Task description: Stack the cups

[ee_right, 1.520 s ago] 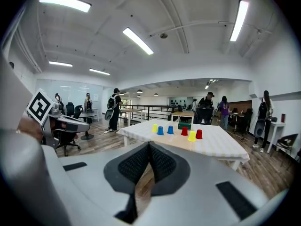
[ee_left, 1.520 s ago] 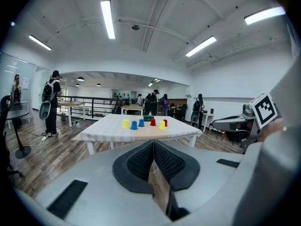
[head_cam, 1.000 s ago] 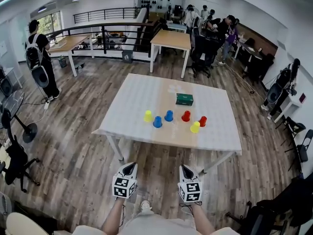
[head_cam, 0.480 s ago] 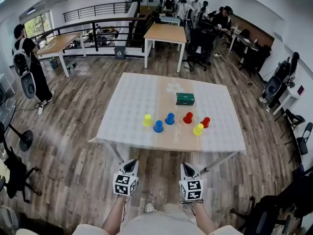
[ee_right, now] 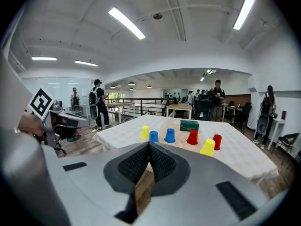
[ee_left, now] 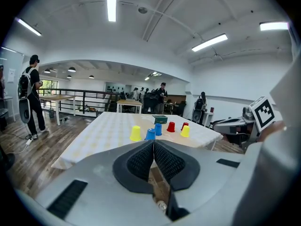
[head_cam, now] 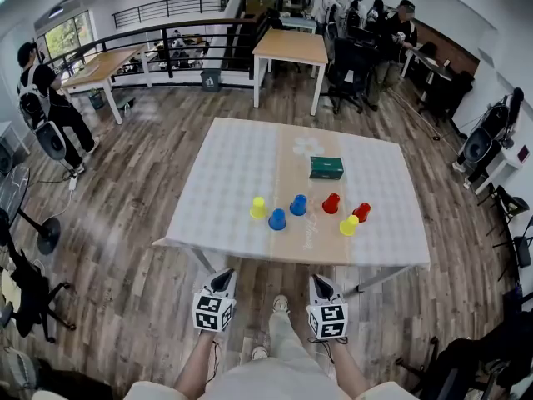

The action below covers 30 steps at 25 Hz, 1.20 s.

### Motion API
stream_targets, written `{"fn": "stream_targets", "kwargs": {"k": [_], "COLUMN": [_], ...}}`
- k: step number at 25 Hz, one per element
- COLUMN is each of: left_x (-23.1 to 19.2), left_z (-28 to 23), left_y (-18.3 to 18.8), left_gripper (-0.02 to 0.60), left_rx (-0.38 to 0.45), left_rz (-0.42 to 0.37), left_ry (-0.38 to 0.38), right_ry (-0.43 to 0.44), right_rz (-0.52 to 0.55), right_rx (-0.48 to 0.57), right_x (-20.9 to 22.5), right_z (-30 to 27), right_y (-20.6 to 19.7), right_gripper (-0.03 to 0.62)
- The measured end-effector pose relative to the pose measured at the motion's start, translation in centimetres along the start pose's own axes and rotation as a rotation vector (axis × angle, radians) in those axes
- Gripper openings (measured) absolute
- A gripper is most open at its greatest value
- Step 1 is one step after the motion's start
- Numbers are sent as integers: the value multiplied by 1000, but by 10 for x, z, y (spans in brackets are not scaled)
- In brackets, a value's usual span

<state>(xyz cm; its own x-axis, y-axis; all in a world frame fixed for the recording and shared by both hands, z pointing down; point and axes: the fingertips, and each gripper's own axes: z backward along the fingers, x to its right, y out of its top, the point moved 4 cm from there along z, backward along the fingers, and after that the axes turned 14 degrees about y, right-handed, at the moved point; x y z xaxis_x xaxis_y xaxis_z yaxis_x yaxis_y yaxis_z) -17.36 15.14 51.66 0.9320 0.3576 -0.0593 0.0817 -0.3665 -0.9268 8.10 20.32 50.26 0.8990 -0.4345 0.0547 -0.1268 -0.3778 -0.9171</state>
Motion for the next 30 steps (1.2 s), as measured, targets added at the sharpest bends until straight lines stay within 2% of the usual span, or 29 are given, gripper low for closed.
{"fn": "stream_targets", "kwargs": {"k": [17,25,30], "left_x": [-12,-8,-9], "left_z": [-128,-159,-166], "left_y": [34,42,43], "left_gripper": [12,12,12], "left_rx": [-105,-136,-156], "left_rz": [-4,1,10], "left_ry": [69,94,120], "right_ry": [98,170,224], "right_rz": [-49,-63,-70], "right_rx": [13,-16,-45], "right_x": [95,118,117], "right_z": [-110,-147,-161], "right_y": [38,41,38], "right_gripper": [2,3,3]}}
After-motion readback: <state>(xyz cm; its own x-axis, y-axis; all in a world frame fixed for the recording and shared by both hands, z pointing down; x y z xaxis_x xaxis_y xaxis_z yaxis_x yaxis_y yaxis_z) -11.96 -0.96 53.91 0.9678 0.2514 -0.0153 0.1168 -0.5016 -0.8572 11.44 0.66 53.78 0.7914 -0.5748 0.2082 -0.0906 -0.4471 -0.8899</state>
